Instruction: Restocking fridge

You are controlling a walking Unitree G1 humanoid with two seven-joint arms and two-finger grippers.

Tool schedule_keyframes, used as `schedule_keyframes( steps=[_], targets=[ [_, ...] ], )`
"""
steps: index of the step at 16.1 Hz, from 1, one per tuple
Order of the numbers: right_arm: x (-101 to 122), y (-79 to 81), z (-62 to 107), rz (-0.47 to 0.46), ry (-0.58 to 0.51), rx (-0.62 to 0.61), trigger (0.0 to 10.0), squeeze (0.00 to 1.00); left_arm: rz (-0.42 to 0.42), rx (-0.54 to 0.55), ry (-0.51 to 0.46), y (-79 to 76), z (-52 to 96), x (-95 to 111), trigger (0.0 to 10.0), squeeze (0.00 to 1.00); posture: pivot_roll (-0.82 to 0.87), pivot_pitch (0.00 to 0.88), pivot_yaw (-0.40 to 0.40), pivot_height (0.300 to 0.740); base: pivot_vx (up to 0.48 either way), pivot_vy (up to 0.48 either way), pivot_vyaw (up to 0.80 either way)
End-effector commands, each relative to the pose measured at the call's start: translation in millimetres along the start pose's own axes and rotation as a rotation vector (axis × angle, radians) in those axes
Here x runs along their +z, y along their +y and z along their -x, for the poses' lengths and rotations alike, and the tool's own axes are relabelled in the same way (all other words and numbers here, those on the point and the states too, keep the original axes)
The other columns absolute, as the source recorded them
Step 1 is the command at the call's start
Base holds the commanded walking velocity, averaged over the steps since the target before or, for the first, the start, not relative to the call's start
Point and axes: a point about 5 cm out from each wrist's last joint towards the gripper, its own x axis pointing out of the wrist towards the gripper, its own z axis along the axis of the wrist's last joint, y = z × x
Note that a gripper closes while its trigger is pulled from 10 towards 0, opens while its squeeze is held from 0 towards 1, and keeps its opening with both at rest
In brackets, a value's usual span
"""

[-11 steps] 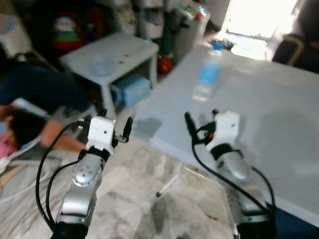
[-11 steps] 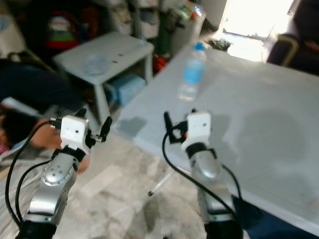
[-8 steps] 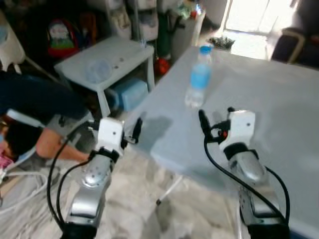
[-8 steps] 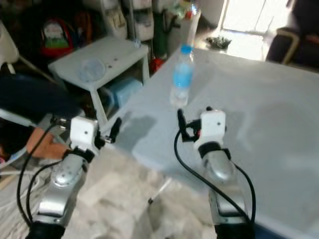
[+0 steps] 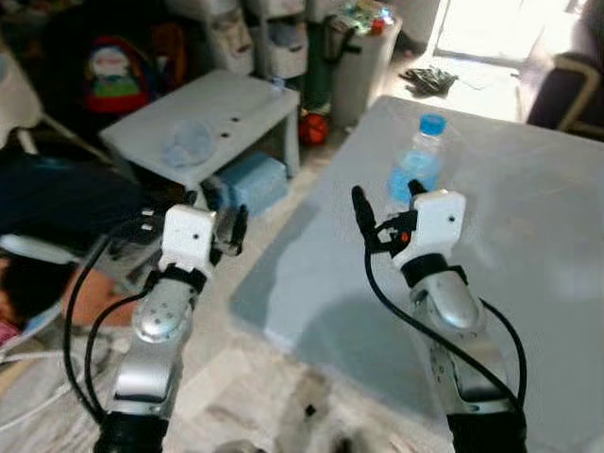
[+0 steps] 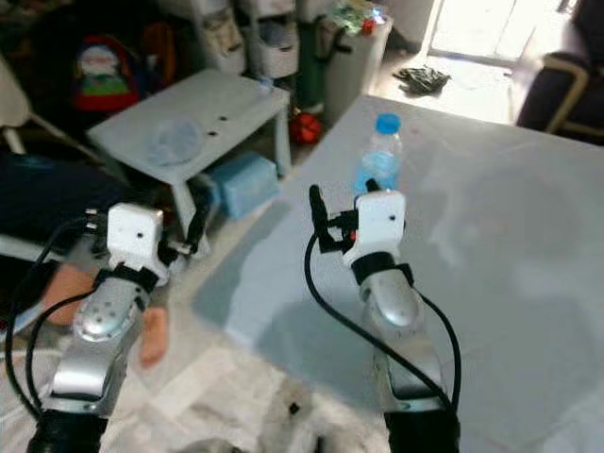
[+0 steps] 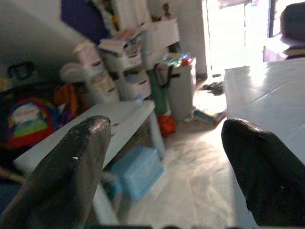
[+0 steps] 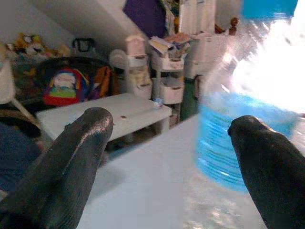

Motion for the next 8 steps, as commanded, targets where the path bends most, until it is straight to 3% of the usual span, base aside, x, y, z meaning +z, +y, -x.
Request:
schedule_keyframes(
  steps=[1, 6, 8],
  targets=[
    [3.6, 1.2, -1.3, 0.002, -0.016, -0.001, 10.0, 0.0, -0.026, 0.013, 0.001, 5.6, 3.3, 1.6, 10.0, 0.0, 0.05, 0.026, 0.012, 0.74, 0.0, 0.0, 0.0],
    [3.0, 8.2, -0.3, 0.005, -0.016, 0.028, 10.0, 0.0, -0.025, 0.017, 0.014, 7.4, 5.6, -0.2, 10.0, 0.0, 0.05, 0.035, 0.009, 0.74, 0.0, 0.0, 0.0],
    [9.8, 5.9, -1.2, 0.057, -0.054, 0.018, 10.0, 0.0, -0.028, 0.013, 0.011, 6.8, 4.2, 0.5, 10.0, 0.0, 0.05, 0.038, 0.01, 0.74, 0.0, 0.0, 0.0]
  ],
)
